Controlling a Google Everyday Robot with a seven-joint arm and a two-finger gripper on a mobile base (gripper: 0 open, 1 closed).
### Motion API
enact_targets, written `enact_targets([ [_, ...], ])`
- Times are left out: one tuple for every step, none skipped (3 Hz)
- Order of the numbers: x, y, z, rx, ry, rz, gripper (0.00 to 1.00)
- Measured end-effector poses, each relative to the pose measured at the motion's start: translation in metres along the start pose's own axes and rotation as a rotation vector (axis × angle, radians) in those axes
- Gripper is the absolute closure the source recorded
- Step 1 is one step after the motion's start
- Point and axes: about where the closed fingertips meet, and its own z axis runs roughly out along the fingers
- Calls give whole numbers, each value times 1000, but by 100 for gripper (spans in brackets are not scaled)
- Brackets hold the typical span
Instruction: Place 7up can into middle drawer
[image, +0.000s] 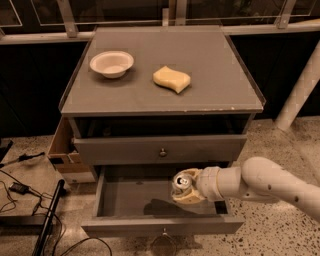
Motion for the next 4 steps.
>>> enact_targets([
  [27, -2, 32, 6, -8, -10, 100],
  [47, -6, 60, 4, -12, -19, 100],
  [66, -8, 86, -14, 0, -17, 100],
  [81, -7, 111, -36, 9, -10, 100],
])
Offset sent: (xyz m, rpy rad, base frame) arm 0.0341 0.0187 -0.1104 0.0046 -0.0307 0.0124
